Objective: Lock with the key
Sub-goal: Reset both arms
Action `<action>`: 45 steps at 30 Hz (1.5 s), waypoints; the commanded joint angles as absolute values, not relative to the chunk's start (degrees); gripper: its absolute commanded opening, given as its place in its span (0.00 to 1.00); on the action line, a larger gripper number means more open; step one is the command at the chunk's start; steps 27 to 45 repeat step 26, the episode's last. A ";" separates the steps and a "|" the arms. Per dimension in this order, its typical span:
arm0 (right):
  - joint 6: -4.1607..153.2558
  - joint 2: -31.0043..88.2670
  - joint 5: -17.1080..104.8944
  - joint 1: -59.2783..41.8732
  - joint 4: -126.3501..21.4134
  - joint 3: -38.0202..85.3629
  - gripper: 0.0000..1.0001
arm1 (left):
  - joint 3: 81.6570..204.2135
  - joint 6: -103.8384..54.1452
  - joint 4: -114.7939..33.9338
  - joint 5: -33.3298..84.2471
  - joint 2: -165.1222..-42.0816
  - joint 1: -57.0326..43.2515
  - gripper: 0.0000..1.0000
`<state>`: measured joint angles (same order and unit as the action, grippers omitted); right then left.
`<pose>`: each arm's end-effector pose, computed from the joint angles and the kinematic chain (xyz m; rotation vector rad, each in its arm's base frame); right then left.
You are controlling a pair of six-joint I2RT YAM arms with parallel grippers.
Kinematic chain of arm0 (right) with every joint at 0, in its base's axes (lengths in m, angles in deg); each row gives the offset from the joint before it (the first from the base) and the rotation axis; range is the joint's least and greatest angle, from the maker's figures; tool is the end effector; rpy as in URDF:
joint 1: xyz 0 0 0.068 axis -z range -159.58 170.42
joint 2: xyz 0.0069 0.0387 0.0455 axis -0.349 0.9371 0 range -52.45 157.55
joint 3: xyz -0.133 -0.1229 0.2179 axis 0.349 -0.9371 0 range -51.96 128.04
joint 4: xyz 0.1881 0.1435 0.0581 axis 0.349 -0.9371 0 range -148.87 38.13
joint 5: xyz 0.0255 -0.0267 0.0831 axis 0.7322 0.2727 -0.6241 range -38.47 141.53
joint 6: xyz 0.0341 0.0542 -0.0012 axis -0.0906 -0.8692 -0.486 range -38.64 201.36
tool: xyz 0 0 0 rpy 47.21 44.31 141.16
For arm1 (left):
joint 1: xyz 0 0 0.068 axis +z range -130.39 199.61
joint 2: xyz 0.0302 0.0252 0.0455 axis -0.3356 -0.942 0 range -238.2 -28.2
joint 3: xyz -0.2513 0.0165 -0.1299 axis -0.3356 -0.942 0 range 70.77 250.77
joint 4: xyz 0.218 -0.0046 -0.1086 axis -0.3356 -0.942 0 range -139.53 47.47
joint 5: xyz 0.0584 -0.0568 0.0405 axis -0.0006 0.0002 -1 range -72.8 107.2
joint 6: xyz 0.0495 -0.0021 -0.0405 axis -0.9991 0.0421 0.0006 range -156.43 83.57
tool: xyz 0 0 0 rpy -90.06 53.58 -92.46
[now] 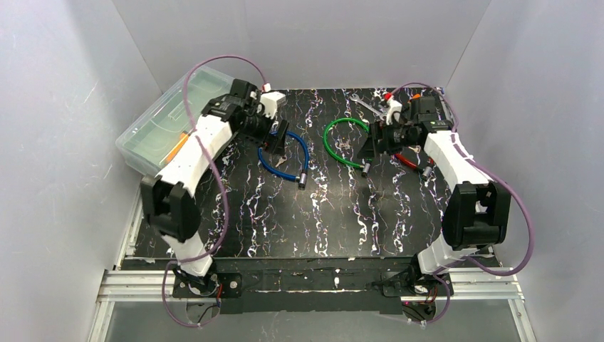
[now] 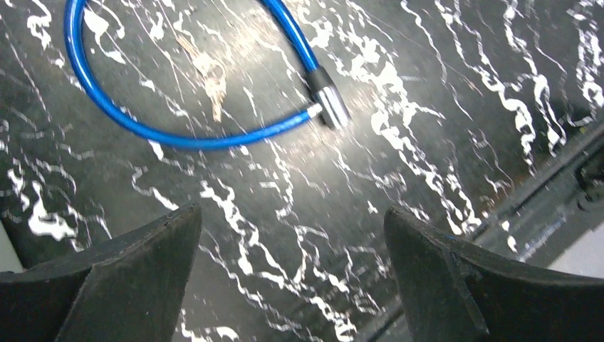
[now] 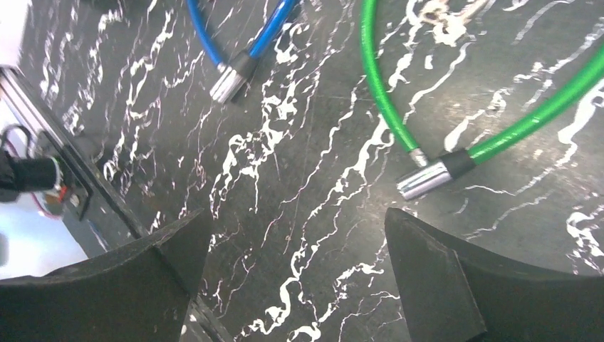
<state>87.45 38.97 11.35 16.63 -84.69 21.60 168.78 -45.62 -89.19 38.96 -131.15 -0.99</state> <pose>0.3282 0.0539 0.2896 -0.5024 2.2869 0.8325 0.3552 -0.1532 0.3277 0.7906 2.3324 -0.5551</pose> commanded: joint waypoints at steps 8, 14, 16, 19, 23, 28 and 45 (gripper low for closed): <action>96.97 25.87 25.11 1.39 -85.57 13.92 0.98 | 148.99 -43.57 -93.26 35.27 -102.82 -1.70 0.98; 95.58 18.72 29.23 0.65 -82.28 7.10 0.98 | 139.94 -41.52 -91.11 29.53 -91.52 -1.78 0.98; 93.90 15.81 30.33 0.65 -79.48 3.90 0.98 | 136.62 -40.70 -89.51 25.50 -89.59 -1.69 0.98; 92.89 11.41 31.86 0.65 -75.55 0.14 0.98 | 133.16 -39.29 -87.76 21.64 -87.70 -1.66 0.98; 92.88 9.09 33.70 0.65 -74.88 -1.16 0.98 | 131.42 -38.53 -86.58 22.99 -86.09 -1.48 0.98; 92.68 9.26 34.00 0.65 -75.33 -0.57 0.98 | 132.12 -37.46 -86.45 24.92 -86.02 -1.19 0.98; 92.68 9.26 34.00 0.65 -75.33 -0.57 0.98 | 132.12 -37.46 -86.45 24.92 -86.02 -1.19 0.98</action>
